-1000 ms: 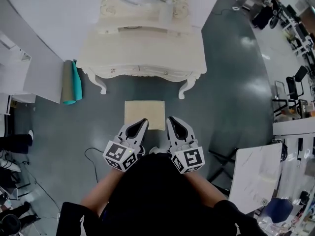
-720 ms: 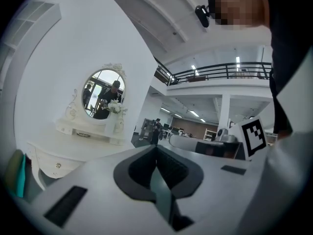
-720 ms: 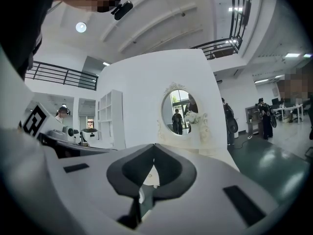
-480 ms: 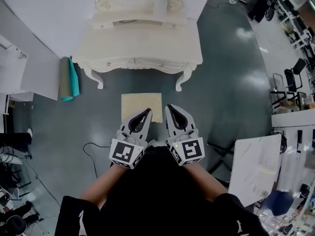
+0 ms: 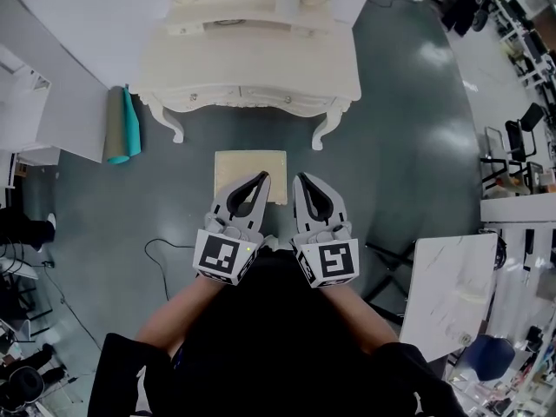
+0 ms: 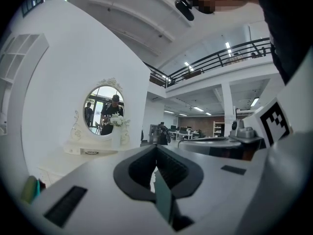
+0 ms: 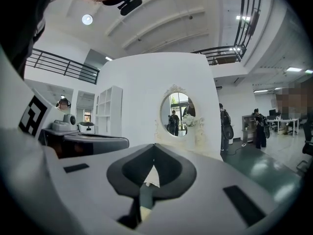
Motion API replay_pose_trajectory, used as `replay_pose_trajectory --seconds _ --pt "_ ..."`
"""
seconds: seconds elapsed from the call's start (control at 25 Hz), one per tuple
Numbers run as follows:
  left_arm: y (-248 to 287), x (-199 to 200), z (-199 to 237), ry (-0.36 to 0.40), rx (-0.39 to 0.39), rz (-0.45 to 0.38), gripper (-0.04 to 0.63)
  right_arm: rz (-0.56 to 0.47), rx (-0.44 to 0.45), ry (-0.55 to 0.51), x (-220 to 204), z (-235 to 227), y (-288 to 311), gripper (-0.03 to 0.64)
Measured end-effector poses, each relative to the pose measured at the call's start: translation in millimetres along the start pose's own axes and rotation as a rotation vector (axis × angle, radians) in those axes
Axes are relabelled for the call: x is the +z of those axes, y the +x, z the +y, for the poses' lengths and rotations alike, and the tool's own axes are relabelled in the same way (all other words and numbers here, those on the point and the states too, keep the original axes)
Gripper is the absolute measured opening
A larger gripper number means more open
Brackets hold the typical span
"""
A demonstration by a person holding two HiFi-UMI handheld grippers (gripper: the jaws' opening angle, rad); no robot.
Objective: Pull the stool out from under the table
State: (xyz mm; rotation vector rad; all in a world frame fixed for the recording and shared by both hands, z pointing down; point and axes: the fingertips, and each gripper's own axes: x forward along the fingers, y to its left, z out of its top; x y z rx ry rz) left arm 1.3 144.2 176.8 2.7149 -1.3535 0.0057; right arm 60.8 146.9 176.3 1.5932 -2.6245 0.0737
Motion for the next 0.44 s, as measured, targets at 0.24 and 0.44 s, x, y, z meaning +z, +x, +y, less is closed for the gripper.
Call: replay_pose_trajectory --seconds 0.24,0.44 --pt "-3 -5 -16 0.022 -0.018 0.020 0.014 -0.007 -0.020 -0.004 0 2 -12 0.017" --pt "-3 -7 -14 0.021 0.014 0.020 0.014 -0.016 -0.015 -0.001 -2 6 -13 0.017"
